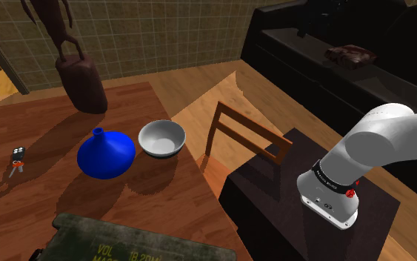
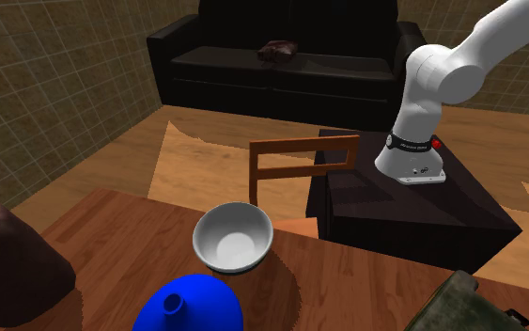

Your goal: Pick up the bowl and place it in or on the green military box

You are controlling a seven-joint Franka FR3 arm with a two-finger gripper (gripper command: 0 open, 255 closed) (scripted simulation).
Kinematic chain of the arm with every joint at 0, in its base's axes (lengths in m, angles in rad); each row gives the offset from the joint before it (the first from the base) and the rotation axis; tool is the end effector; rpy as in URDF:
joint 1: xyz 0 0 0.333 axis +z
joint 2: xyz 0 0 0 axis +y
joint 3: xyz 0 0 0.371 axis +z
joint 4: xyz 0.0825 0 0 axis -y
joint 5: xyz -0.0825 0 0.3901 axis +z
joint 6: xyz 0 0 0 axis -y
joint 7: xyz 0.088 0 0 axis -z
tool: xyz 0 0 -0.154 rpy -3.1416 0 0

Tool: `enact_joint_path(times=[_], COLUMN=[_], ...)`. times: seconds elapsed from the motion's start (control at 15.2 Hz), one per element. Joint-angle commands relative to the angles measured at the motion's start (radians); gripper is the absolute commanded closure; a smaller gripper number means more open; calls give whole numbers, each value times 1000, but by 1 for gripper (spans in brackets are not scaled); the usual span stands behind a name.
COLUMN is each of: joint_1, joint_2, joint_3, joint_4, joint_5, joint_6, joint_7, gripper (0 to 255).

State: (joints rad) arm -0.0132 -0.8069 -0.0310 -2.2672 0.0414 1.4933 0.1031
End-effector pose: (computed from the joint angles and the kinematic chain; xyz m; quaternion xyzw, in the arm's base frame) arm 0.2607 -0.0089 0.6234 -0.9971 0.0670 -0.0153 0.0323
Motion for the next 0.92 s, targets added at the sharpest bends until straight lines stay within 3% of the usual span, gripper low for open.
enact_joint_path(times=[0.0, 0.86], joint_1=[0, 74], joint_2=[0, 161], joint_3=[0, 105], joint_4=[0, -255], joint_5=[0, 133], joint_6=[0, 447], joint_7=[0, 58], gripper=[0, 0])
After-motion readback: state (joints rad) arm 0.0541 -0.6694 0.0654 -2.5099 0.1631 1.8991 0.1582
